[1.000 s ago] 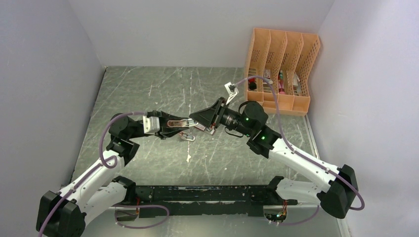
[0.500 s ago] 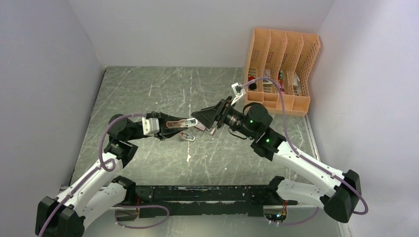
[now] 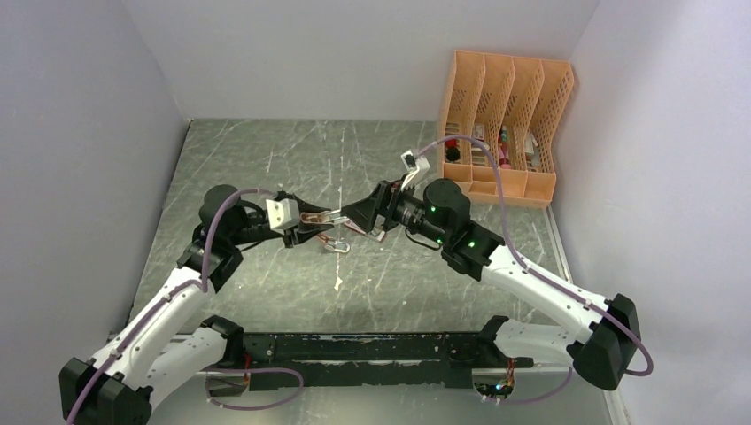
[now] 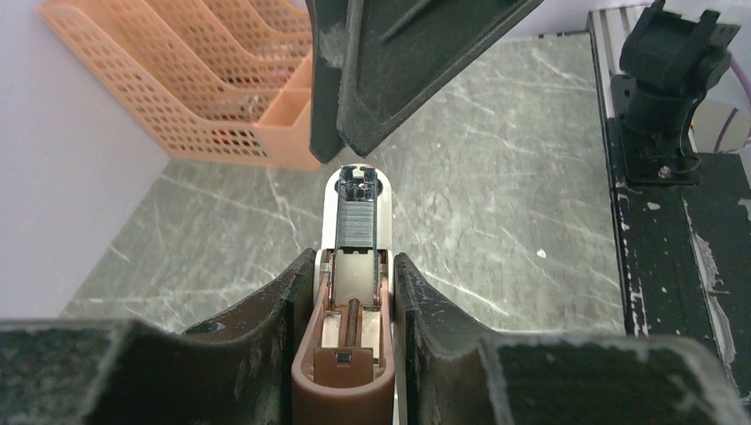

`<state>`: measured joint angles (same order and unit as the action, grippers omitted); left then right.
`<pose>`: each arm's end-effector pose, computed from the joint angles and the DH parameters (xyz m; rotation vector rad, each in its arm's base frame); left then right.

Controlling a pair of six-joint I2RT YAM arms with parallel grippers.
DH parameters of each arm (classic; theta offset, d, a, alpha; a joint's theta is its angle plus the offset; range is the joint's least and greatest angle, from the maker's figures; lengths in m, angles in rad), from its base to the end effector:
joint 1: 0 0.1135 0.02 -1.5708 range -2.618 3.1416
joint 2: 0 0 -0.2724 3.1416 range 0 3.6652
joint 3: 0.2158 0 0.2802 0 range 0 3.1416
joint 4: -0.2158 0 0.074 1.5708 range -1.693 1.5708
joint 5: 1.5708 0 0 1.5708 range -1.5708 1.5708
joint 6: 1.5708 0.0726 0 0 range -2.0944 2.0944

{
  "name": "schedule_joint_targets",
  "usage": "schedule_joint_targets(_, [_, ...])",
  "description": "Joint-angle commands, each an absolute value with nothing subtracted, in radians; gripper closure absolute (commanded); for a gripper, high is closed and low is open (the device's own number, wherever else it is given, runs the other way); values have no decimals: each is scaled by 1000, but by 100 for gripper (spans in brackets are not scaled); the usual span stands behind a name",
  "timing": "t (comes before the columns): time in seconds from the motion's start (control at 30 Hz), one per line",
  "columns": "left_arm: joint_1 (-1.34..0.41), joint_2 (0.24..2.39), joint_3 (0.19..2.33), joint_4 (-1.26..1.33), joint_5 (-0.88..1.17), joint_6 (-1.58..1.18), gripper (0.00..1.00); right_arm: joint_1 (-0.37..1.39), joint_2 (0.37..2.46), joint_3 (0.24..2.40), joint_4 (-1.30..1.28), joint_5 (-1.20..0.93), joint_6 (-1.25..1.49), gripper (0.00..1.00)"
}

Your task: Load the staples into the stapler

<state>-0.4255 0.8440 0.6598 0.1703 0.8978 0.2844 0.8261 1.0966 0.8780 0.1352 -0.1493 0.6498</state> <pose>0.1936 -0.1501 0.3243 1.1748 1.1445 -0.8148 0.2097 0.2434 0.3429 -0.2825 1.7865 1.2166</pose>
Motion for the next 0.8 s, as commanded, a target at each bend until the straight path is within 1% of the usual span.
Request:
schedule_joint_targets(0.0, [-428, 880, 740, -64, 865, 406, 93, 825, 1116, 930, 44, -89, 557, 19])
schedule_joint_targets(0.13, [-428, 924, 788, -185, 859, 466, 93, 824, 1123, 947, 1, -54, 527, 19])
schedule_joint_targets(0.27, [-429, 975, 801, -241, 884, 488, 93, 822, 1117, 947, -26, -20, 529, 19])
schedule_joint_targets(0.4, [-445, 1008, 759, -167, 881, 438, 93, 821, 1109, 939, -90, 40, 551, 19])
schedule_joint_targets(0.53, [-483, 1040, 725, -87, 828, 409, 93, 820, 1083, 914, -162, 74, 584, 19])
schedule_joint_targets(0.67, [-543, 1133, 756, -141, 764, 458, 93, 818, 1036, 852, -173, 89, 628, 19])
schedule_joint_targets(0.77, [-581, 1203, 775, -166, 763, 483, 93, 818, 1026, 827, -191, 103, 622, 19])
